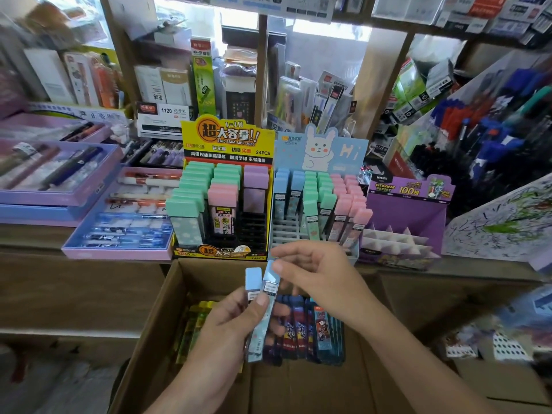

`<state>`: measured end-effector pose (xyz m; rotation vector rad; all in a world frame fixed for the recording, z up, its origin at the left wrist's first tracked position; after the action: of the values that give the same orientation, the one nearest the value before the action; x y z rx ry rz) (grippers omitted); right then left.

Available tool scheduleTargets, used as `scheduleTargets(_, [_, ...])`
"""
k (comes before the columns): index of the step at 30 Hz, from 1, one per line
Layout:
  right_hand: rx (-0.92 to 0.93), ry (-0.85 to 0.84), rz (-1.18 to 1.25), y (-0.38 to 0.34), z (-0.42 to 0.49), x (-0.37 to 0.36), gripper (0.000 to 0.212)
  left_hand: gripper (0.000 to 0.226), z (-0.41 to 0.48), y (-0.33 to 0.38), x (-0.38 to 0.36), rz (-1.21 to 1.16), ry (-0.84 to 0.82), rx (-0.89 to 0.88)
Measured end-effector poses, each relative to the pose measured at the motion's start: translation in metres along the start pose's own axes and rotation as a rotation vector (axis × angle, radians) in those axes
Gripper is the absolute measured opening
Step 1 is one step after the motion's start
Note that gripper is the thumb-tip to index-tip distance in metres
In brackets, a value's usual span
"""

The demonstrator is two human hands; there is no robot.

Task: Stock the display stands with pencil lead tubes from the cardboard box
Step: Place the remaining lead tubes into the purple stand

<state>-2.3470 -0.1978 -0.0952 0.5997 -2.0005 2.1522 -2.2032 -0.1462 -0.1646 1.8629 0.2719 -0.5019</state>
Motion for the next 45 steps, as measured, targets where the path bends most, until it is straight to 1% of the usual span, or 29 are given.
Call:
scheduleTargets(5, [0.001,-0.021,0.035,-0.004,0.004,-0.004,0.013,0.025,0.001,-0.001,0.001,0.011,-0.004,0.003])
scheduleTargets(7, [0.025,-0.011,0.035,-0.01,0.006,0.002,0.012,0.026,0.002,-0.002,0.004,-0.009,0.01,0.012])
scheduleTargets(11, [0.12,0.094,0.012,-0.033,0.016,0.029,0.012,0.036,0.006,-0.004,0.013,-0.096,0.087,0.024])
scheduleTargets(13, [0.157,0.152,-0.001,-0.044,0.023,0.045,0.012,0.032,0.007,-0.004,0.018,-0.093,0.13,0.018])
scheduleTargets(15, [0.198,0.189,-0.039,-0.057,0.03,0.056,0.013,0.028,0.007,-0.003,0.021,-0.068,0.147,0.014])
scheduleTargets(17, [0.222,0.214,-0.1,-0.067,0.039,0.066,0.013,0.03,0.006,-0.003,0.022,-0.063,0.148,0.016])
scheduleTargets(22, [0.273,0.274,-0.322,-0.088,0.059,0.082,0.017,0.029,0.004,0.0,0.022,-0.103,0.134,0.02])
scheduleTargets(27, [0.233,0.249,-0.498,-0.088,0.088,0.088,0.013,0.028,0.005,0.0,0.023,-0.106,0.142,0.022])
scheduleTargets(32, [0.233,0.226,-0.663,-0.086,0.107,0.086,0.011,0.028,0.009,-0.003,0.026,-0.095,0.147,0.029])
scheduleTargets(39, [0.23,0.176,-0.764,-0.082,0.114,0.082,0.013,0.027,0.014,-0.009,0.03,-0.087,0.148,0.029])
scheduleTargets(45, [0.196,0.159,-0.748,-0.078,0.115,0.083,0.013,0.026,0.014,-0.009,0.029,-0.062,0.128,0.025])
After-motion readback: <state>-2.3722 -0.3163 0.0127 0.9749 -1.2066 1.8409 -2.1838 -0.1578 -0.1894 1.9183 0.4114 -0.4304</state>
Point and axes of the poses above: each hand's wrist, its own z-axis towards the middle knuckle, its own x-axis out of the back of the hand, y = z × x, the point moved 9 cm from there along z, towards the middle knuckle, and after that the axes turned 4 degrees about -z, right-handed, at the moved point
